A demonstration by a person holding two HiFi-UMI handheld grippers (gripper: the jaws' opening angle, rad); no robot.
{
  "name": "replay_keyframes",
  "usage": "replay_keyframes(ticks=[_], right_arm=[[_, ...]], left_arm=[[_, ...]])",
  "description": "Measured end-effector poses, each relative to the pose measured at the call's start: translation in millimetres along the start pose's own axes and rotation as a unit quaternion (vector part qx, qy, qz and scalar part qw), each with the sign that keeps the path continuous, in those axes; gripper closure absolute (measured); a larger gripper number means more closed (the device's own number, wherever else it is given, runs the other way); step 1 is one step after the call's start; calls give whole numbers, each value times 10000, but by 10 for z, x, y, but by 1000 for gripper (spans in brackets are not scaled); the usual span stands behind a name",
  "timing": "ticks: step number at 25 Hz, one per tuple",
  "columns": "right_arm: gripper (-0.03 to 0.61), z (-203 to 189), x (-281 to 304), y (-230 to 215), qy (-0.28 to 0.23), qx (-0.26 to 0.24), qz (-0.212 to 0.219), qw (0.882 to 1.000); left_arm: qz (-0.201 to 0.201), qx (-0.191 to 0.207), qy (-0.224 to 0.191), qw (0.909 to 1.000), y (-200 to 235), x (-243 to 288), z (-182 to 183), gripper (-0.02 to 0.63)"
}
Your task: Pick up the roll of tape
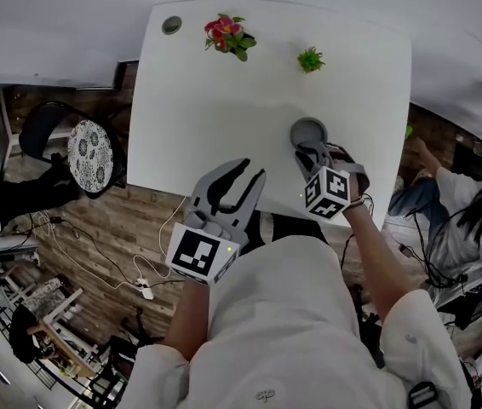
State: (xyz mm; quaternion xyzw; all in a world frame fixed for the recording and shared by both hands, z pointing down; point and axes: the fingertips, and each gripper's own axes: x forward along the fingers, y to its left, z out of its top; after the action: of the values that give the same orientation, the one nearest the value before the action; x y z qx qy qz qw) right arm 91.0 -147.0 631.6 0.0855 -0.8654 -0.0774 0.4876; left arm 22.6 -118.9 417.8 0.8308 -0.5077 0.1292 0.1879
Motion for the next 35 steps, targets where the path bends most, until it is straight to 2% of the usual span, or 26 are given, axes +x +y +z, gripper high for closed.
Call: replay_keyframes(ticks=[7,16,27,35], right_arm=[[526,0,-67,-37,23,107,-187,9998],[526,138,-266,-152,-85,528,-678,9963],[528,497,-584,-66,-228,1180,-1372,9832],[528,752,-854,124,-256,1747,-1865,9665]], left_arm=[[-40,65,19,10000,38,-34,9,497],[-427,244,-14,9988,94,-58,35,499],[-1102,507,-6,9926,259,-200,24,499],[-1700,636,12,9834,289,-371,-99,499]])
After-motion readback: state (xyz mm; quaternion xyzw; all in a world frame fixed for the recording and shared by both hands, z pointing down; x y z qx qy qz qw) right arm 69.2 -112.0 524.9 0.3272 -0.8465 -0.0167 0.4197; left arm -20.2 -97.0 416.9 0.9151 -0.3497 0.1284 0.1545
